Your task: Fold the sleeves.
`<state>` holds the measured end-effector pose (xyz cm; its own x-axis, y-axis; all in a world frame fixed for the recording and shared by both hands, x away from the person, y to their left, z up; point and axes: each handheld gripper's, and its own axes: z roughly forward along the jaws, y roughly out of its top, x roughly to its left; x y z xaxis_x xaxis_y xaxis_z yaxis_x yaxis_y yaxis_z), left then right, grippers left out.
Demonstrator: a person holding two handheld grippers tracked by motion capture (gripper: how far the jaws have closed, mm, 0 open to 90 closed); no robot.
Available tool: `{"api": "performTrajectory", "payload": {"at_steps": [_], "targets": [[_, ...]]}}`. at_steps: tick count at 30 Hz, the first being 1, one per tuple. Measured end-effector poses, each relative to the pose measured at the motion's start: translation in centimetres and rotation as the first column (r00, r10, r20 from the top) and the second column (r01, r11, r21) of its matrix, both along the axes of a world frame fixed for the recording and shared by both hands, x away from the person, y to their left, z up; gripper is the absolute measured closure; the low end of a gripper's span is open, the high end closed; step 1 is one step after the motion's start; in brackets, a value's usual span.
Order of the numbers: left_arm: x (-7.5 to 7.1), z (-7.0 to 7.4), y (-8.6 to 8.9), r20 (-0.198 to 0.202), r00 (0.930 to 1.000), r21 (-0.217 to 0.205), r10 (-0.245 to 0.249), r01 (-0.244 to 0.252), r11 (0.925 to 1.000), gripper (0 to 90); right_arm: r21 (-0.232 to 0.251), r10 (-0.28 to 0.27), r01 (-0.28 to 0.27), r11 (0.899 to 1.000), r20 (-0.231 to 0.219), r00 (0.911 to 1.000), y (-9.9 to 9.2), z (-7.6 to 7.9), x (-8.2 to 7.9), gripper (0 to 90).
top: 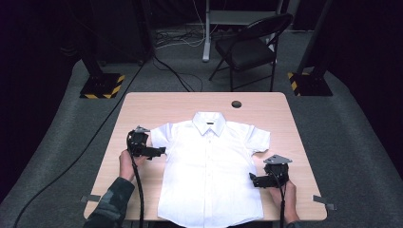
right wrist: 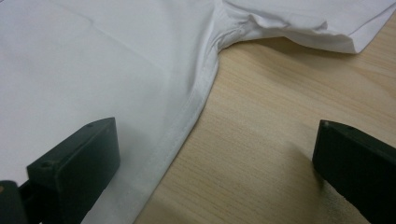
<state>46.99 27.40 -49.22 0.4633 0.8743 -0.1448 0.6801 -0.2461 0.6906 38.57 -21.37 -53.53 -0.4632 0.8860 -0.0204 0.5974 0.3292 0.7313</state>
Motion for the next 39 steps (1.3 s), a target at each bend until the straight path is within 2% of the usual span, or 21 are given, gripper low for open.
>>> {"api": "performTrajectory", "payload": {"at_steps": [9, 27, 35, 39], "targets": [[0.7, 0.5, 0.3, 0.007, 0.9999, -0.016, 0.011, -0.011, 0.9998, 0.0, 0.001, 0.0, 0.0, 1.0, -0.002, 1.0, 0.0, 0.0, 0.0, 0.0], [1.6, 1.4, -0.1, 0.024, 0.9997, -0.004, 0.007, -0.007, 1.0, 0.0, 0.003, -0.002, 0.002, 1.0, -0.004, 1.0, 0.0, 0.0, 0.0, 0.0], [2.2, 1.8, 0.0, 0.027, 0.9993, -0.017, 0.025, -0.025, 0.9995, 0.0, 0.003, -0.003, 0.003, 1.0, -0.004, 1.0, 0.0, 0.0, 0.0, 0.0], [2.7, 1.9, 0.0, 0.028, 0.9992, -0.004, 0.028, -0.028, 0.9996, 0.0, 0.005, -0.002, 0.002, 1.0, -0.005, 1.0, 0.0, 0.0, 0.1, 0.0]]}}
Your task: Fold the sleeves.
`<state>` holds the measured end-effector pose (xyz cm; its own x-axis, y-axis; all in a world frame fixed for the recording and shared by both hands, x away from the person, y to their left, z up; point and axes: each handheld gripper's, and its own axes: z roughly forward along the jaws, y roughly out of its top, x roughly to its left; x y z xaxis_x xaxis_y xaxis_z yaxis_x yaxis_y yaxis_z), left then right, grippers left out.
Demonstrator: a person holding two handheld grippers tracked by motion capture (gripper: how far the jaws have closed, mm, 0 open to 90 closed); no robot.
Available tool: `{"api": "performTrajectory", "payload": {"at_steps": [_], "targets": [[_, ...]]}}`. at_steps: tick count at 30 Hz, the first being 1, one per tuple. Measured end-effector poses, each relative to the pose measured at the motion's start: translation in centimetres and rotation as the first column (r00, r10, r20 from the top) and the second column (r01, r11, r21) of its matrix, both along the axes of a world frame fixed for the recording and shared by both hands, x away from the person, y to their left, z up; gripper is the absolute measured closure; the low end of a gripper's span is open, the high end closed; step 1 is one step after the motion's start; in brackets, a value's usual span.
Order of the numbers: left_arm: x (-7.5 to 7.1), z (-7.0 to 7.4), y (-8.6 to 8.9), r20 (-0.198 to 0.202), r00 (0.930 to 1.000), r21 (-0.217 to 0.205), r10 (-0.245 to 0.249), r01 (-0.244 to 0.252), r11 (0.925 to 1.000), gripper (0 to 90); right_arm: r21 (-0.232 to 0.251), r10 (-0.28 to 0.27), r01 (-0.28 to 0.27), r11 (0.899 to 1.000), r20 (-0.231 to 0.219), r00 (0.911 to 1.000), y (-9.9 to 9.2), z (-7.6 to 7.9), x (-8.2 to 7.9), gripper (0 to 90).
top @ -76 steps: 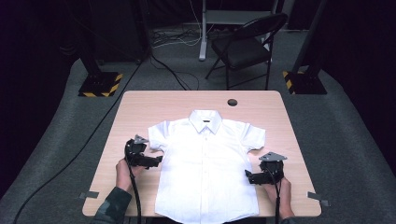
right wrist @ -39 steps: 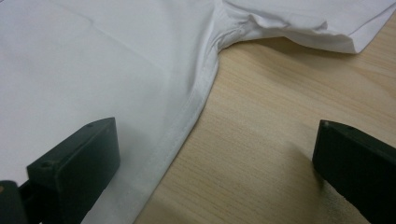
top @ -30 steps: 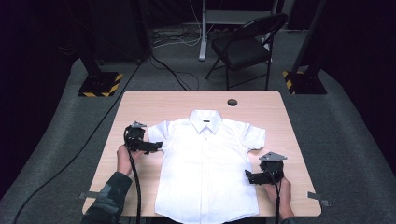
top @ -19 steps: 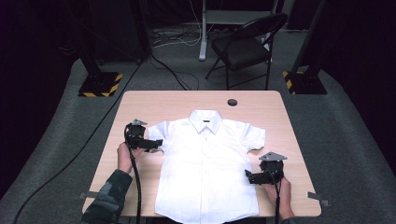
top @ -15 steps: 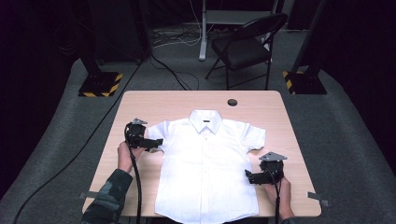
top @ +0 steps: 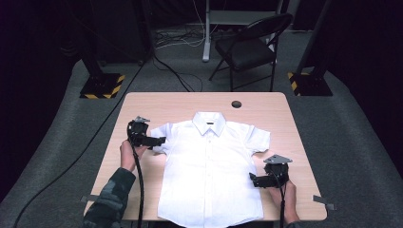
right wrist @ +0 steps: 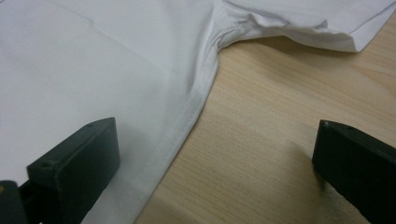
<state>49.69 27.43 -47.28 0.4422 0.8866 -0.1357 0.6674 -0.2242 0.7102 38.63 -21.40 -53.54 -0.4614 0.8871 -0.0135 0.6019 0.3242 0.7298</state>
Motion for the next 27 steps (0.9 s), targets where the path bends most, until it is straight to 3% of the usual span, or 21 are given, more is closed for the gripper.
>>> {"api": "performTrajectory", "payload": {"at_steps": [3, 6, 21, 25, 27], "targets": [[0.7, -0.2, 0.4, -0.01, 0.9999, -0.03, 0.013, -0.014, 0.9995, 0.0, 0.0, 0.0, 0.0, 1.0, 0.0, 1.0, 0.0, 0.0, 0.0, 0.0], [1.2, -0.3, 0.6, -0.015, 0.9996, -0.029, 0.022, -0.023, 0.9993, 0.0, 0.0, 0.0, 0.0, 1.0, 0.0, 1.0, 0.0, 0.0, 0.0, 0.0], [2.6, -1.1, 0.8, -0.046, 0.9985, -0.018, 0.031, -0.032, 0.9993, 0.0, 0.0, 0.0, 0.0, 1.0, 0.0, 1.0, 0.0, 0.0, 0.0, 0.0], [3.1, -1.6, 0.9, -0.065, 0.9971, 0.003, 0.039, -0.039, 0.9992, 0.0, 0.0, 0.0, 0.0, 1.0, 0.0, 1.0, 0.0, 0.0, 0.0, 0.0], [3.2, -1.8, 0.9, -0.058, 0.9973, 0.006, 0.045, -0.045, 0.999, 3.5, 0.0, 0.0, 0.0, 1.0, 0.0, 1.0, 0.0, 0.0, 0.0, 0.0]]}}
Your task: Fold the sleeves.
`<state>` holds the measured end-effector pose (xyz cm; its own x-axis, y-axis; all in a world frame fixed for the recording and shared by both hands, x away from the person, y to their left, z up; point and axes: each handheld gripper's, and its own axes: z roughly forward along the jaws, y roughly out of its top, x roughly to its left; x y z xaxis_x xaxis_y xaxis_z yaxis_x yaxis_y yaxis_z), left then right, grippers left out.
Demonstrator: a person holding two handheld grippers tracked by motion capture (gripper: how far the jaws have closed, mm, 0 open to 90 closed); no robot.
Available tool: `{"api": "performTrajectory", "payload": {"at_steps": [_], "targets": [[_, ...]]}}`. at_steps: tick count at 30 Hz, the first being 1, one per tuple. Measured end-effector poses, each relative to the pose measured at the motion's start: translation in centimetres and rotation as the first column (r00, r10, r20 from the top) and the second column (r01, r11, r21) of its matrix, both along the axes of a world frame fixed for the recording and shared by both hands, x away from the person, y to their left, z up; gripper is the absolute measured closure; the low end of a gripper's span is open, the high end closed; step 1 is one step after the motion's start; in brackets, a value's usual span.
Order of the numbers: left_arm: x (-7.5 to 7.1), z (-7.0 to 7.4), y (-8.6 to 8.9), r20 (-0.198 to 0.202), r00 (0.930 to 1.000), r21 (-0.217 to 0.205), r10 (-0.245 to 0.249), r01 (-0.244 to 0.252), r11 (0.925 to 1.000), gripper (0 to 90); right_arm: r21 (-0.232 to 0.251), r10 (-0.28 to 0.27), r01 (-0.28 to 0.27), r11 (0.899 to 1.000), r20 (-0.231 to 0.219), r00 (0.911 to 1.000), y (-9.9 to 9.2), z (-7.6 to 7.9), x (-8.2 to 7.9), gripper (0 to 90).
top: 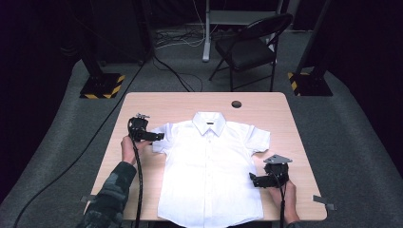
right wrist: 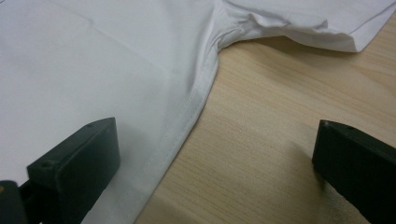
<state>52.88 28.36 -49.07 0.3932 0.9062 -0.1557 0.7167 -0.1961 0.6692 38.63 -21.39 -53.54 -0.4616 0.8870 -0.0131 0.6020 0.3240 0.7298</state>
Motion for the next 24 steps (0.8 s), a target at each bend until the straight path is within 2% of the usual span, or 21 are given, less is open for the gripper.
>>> {"api": "performTrajectory", "payload": {"at_steps": [4, 7, 10, 14, 20, 24], "targets": [[0.3, -0.4, 0.1, -0.016, 0.9999, -0.012, -0.002, 0.002, 0.9999, 6.1, 0.0, 0.0, 0.0, 1.0, 0.0, 1.0, 0.0, 0.0, 0.0, 0.0], [0.4, -0.9, 0.2, -0.029, 0.9996, -0.016, 0.004, -0.004, 0.9999, 12.6, 0.0, 0.0, 0.0, 1.0, 0.0, 1.0, 0.0, 0.0, 0.0, 0.0], [0.6, -1.4, 0.4, -0.043, 0.9989, -0.022, 0.018, -0.019, 0.9996, 26.2, 0.0, 0.0, 0.0, 1.0, 0.0, 1.0, 0.0, 0.0, 0.0, 0.0], [0.6, -1.9, 0.5, -0.052, 0.9981, -0.019, 0.033, -0.034, 0.9992, 36.4, 0.0, 0.0, 0.0, 1.0, 0.0, 1.0, 0.0, 0.0, 0.0, 0.0], [0.6, -2.0, 0.2, -0.043, 0.9971, 0.01, 0.063, -0.062, 0.998, 49.4, 0.0, 0.0, 0.0, 1.0, 0.0, 1.0, 0.0, 0.0, 0.0, 0.0], [0.4, -2.0, 0.1, -0.032, 0.9953, 0.042, 0.091, -0.09, 0.9951, 62.0, 0.0, 0.0, 0.0, 1.0, 0.0, 1.0, 0.0, 0.0, 0.0, 0.0]]}}
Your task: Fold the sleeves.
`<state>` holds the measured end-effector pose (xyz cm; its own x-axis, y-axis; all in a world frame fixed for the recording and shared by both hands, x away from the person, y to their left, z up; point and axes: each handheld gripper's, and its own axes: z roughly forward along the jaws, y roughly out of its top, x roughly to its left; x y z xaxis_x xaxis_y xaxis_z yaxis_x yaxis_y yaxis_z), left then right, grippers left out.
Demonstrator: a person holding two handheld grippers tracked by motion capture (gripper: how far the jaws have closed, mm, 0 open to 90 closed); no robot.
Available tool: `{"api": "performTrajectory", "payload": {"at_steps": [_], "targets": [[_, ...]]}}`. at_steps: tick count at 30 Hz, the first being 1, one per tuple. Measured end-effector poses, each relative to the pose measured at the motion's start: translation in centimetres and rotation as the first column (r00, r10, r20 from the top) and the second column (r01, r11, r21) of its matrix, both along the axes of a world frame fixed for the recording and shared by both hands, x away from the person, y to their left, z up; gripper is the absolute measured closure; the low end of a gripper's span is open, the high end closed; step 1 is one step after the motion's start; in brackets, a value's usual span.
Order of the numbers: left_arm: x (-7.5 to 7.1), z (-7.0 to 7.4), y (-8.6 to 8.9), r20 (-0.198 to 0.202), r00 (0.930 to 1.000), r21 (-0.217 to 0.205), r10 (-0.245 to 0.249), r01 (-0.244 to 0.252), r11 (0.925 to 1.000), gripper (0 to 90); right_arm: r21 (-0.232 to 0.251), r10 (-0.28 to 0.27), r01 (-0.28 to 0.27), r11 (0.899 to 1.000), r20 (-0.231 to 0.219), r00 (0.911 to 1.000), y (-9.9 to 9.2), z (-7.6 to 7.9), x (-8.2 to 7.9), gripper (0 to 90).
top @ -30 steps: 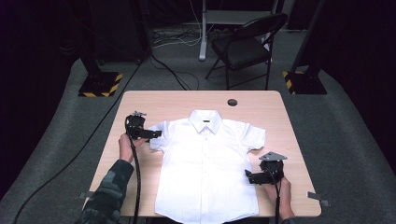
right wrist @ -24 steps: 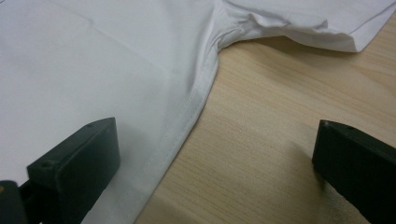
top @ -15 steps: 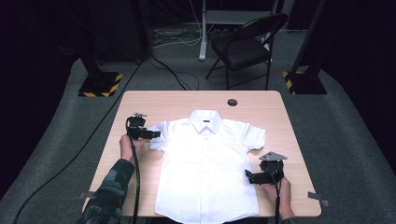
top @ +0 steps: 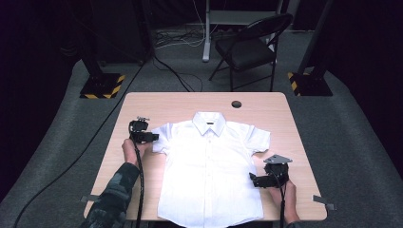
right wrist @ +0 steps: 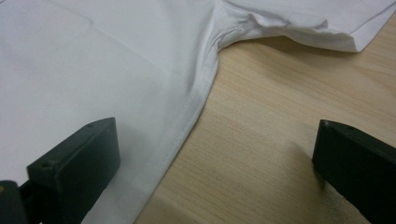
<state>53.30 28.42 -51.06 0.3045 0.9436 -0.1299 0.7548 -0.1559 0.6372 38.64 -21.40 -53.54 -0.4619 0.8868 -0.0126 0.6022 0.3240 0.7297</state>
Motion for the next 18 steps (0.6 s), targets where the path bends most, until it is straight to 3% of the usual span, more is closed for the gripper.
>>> {"api": "performTrajectory", "payload": {"at_steps": [4, 9, 18], "targets": [[-0.23, -0.08, -0.19, 0.019, 0.9996, 0.038, 0.02, -0.021, 0.9991, 73.7, 0.0, 0.0, 0.0, 1.0, 0.0, 1.0, 0.01, 0.0, -0.01, 0.0], [-0.4, -0.18, -0.51, 0.026, 0.9995, 0.024, 0.015, -0.015, 0.9996, 84.3, 0.0, 0.0, 0.0, 1.0, 0.0, 1.0, 0.01, 0.0, -0.01, 0.0], [-0.69, 0.77, -0.35, 0.047, 0.9988, -0.003, 0.013, -0.013, 0.9999, 86.9, 0.0, 0.0, 0.0, 1.0, 0.0, 1.0, 0.01, 0.0, 0.0, 0.0]]}}
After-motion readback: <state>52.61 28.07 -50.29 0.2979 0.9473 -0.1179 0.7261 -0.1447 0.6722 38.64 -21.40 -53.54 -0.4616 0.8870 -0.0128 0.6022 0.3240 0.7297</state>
